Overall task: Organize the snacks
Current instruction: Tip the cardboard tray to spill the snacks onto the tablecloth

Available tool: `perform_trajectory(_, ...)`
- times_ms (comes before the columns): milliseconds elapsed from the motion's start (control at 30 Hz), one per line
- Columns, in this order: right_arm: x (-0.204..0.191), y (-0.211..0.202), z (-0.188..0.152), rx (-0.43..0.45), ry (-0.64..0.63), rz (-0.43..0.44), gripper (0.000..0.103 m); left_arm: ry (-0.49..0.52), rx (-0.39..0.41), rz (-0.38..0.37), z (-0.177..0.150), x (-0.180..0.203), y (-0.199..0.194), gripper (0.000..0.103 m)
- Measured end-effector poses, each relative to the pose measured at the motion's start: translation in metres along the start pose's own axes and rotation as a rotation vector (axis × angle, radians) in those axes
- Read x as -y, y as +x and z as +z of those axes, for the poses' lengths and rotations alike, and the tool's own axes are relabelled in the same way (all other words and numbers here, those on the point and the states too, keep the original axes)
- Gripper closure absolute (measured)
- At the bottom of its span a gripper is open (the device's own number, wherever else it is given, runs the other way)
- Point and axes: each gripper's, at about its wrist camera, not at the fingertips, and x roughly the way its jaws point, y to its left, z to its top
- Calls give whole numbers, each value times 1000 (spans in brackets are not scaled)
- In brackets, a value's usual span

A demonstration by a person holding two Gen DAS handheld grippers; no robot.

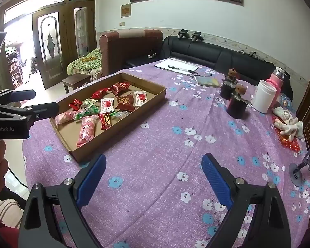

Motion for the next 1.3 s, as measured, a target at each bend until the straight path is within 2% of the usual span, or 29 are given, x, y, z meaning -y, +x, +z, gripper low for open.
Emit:
perform_trajectory(67,1,-2,-1,-2,12,9,10,6,-2,-11,0,1,1,1)
perform_trajectory(167,3,-5,-3,-6,15,1,10,47,0,18,-5,14,3,1)
perform_trajectory(433,39,-13,-24,2,94,-48,10,110,-41,-37,-6,59,18,1)
perform_trajectory(700,79,-18,-48,-21,208,-97,10,181,-69,-86,-16,103,32,1)
perform_trajectory(900,110,-20,-67,-50,293,-154,10,196,-116,-114,-18,128,54,1)
perform_trajectory(1067,129,-20,-78,-53,364,-146,10,214,-118,-129,-21,136,55,1)
perform_trajectory(1300,129,-3,-82,-85,388,-161,10,254,-148,-124,-34,136,69,1)
